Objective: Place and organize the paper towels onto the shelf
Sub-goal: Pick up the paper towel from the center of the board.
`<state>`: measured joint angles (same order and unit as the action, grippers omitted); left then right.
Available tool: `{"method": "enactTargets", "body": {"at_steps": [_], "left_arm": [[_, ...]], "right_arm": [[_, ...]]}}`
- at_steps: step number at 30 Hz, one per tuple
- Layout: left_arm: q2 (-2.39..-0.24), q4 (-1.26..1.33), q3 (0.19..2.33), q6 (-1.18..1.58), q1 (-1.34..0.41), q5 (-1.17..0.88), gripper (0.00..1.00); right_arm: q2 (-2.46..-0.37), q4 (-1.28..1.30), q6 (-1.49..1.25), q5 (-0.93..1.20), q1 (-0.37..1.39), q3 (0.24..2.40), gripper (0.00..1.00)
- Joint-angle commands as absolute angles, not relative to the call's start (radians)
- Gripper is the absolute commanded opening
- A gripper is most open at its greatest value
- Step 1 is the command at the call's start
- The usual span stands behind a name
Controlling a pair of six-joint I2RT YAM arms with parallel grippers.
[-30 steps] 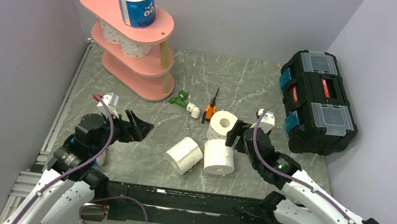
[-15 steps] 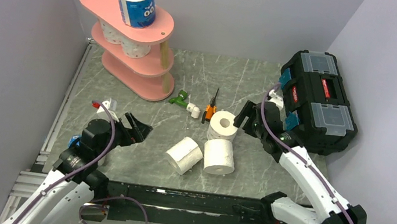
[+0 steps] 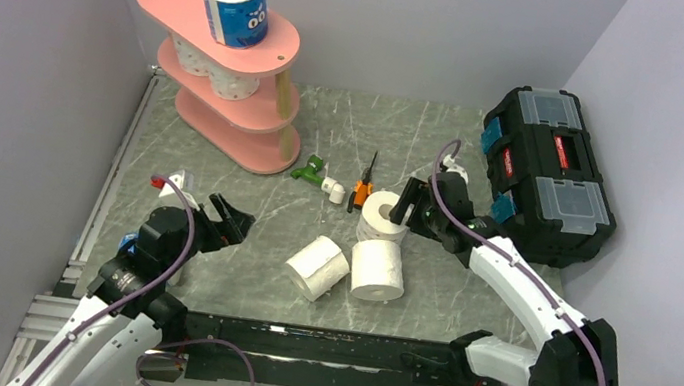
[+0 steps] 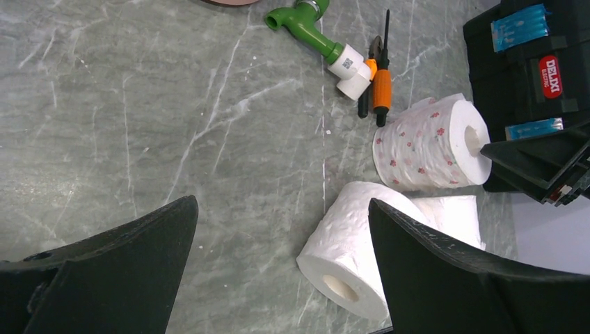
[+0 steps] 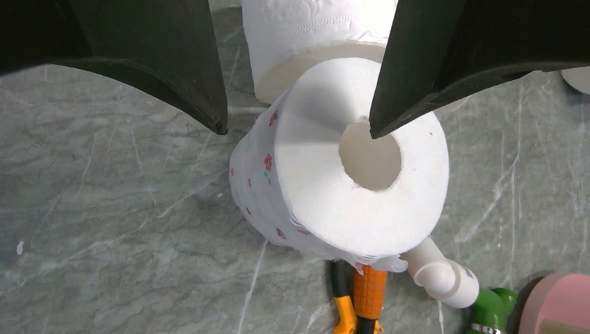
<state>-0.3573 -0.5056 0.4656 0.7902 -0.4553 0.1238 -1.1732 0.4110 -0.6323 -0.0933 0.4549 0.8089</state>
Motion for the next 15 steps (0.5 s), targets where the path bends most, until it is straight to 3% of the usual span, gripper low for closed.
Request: {"method": "enactTargets", "body": {"at_steps": [1, 15], "left_arm": [[-0.353, -0.489, 0.455, 0.778, -0.458, 0.151, 0.99], [-0.321, -0.523, 0.419, 0.798, -0.459, 0.160, 0.99]], "right_arm": [[-1.188, 0.358, -0.635, -0.092, 0.453, 0.807, 0.75], [-1.253, 0.342, -0.639, -0.092, 0.454, 0.809, 0.52]]}}
